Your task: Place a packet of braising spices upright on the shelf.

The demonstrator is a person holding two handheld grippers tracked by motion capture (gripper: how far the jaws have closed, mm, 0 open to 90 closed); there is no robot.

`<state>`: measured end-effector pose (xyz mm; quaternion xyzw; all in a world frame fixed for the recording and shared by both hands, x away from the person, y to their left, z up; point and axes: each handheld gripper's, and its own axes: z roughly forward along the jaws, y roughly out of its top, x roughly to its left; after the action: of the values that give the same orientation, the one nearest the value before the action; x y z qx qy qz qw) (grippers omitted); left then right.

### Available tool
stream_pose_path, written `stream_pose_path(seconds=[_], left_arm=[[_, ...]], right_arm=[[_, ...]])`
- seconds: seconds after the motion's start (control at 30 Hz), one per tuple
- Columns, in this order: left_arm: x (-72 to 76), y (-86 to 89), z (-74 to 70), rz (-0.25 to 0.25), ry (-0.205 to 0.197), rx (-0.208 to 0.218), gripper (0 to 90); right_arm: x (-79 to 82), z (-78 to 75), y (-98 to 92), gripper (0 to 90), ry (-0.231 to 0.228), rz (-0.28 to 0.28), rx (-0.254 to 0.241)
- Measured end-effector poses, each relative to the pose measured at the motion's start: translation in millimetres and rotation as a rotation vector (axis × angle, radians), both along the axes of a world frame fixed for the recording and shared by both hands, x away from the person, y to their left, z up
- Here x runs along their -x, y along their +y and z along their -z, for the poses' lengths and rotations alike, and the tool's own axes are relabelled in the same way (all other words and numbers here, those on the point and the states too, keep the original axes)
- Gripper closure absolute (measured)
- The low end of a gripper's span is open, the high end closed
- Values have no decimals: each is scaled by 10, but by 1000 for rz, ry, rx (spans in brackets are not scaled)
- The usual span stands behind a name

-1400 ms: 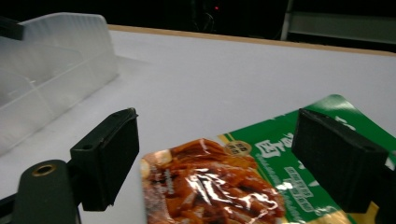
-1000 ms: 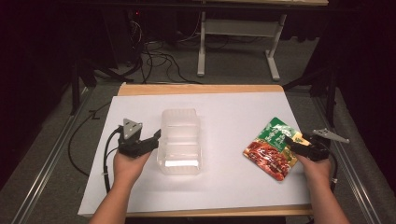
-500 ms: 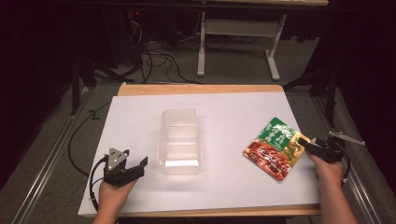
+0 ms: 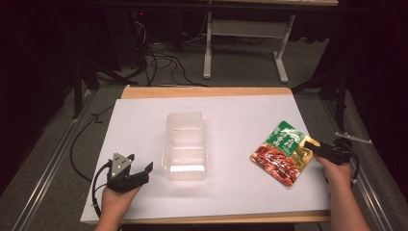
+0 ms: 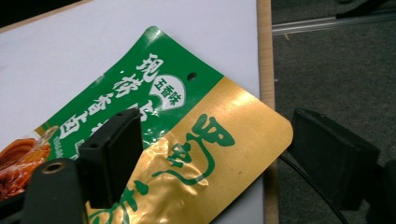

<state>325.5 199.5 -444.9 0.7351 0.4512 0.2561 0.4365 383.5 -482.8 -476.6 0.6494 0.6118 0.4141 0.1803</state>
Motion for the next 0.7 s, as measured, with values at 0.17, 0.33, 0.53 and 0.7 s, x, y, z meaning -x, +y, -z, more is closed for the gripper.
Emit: stream_pose_path(seconds=[0.17, 0.33, 0.53, 0.7], left_arm=[[9, 0, -11, 3, -3, 4, 258], [4, -4, -2, 7, 3, 5, 258], [0, 0, 2, 14, 11, 10, 258], [1, -5, 5, 21, 12, 6, 258]], right_arm=[[52, -22, 26, 243, -64, -16, 19], [88, -45, 85, 332, -101, -45, 33], [57, -64, 170, 411, -98, -111, -8], [15, -44, 215, 431, -66, -128, -19]])
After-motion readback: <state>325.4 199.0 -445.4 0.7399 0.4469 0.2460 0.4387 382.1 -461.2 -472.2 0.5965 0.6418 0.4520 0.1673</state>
